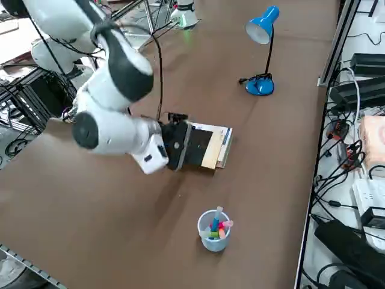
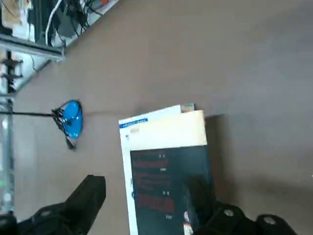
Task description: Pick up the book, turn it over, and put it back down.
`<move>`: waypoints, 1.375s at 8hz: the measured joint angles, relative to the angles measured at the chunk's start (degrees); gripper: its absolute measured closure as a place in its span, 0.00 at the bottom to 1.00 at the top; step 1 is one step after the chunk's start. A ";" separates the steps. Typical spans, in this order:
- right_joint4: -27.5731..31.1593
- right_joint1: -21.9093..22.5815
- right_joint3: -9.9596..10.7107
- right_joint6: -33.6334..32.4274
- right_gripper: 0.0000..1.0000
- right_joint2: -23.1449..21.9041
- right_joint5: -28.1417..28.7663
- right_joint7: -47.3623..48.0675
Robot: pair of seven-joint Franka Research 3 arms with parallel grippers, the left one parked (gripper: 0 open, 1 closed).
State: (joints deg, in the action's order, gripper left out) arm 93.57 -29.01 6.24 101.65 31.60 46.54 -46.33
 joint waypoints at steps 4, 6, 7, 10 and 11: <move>-2.38 -4.95 -0.26 -6.67 0.02 12.22 13.83 -8.82; -2.55 -5.41 -0.35 -10.43 0.03 16.41 18.15 -10.62; -2.65 -5.53 -0.35 -10.73 0.03 17.90 18.55 -10.87; -2.99 -6.20 -0.37 -10.91 0.03 18.87 18.57 -10.96; -2.99 -6.21 -0.37 -10.91 0.03 18.93 18.57 -10.96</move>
State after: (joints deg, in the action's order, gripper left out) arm 90.57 -35.22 5.87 90.74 50.52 65.12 -57.28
